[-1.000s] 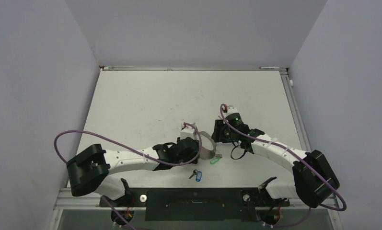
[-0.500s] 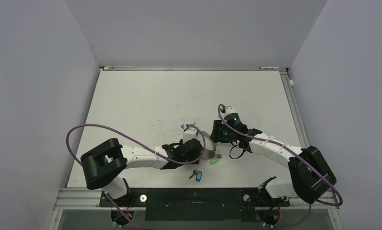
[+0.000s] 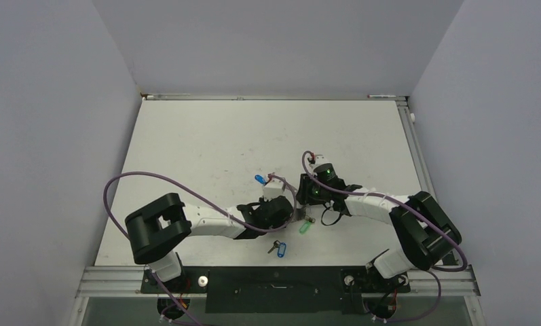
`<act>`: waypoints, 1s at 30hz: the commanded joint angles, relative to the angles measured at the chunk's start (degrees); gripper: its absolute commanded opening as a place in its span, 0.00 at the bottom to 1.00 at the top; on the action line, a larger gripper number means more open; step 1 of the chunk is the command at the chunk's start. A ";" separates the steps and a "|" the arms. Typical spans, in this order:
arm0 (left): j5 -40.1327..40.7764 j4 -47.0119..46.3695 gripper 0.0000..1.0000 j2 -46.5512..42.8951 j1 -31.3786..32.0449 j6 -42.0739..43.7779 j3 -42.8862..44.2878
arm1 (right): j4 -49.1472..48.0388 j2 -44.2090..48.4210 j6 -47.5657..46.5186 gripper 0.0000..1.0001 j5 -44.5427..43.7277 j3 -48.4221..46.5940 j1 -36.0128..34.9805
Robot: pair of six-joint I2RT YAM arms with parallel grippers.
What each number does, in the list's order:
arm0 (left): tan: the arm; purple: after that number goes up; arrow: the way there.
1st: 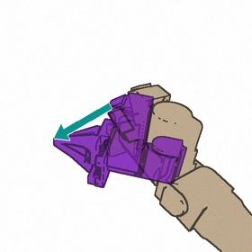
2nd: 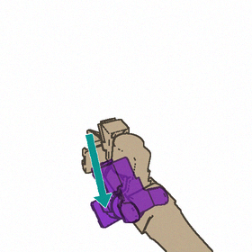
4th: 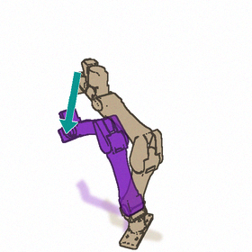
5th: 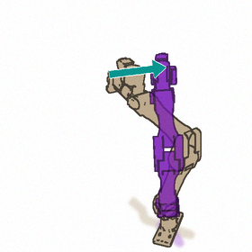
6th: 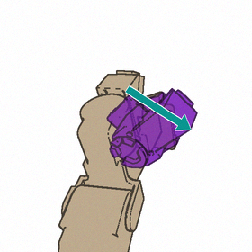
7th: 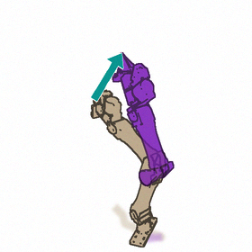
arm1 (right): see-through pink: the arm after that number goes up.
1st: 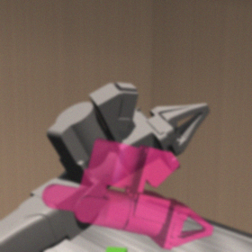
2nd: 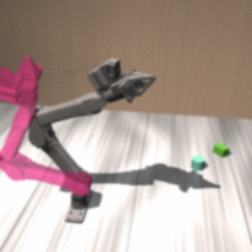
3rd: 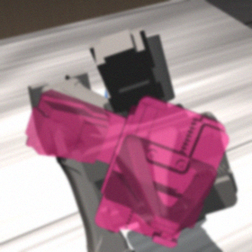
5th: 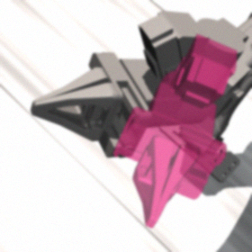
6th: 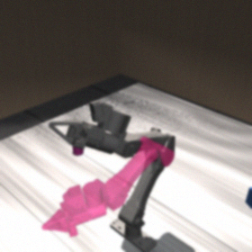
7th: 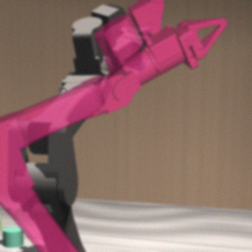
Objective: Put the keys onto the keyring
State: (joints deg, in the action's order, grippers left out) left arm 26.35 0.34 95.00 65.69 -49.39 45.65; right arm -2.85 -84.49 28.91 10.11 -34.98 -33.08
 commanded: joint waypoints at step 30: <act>5.90 0.54 0.04 -15.40 -0.33 4.64 -9.74 | 6.85 3.63 1.91 0.35 -2.15 -3.31 -10.82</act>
State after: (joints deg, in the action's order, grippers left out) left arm 31.31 1.87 83.50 66.04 -46.74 37.58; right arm 1.50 -83.70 30.70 10.17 -35.73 -41.87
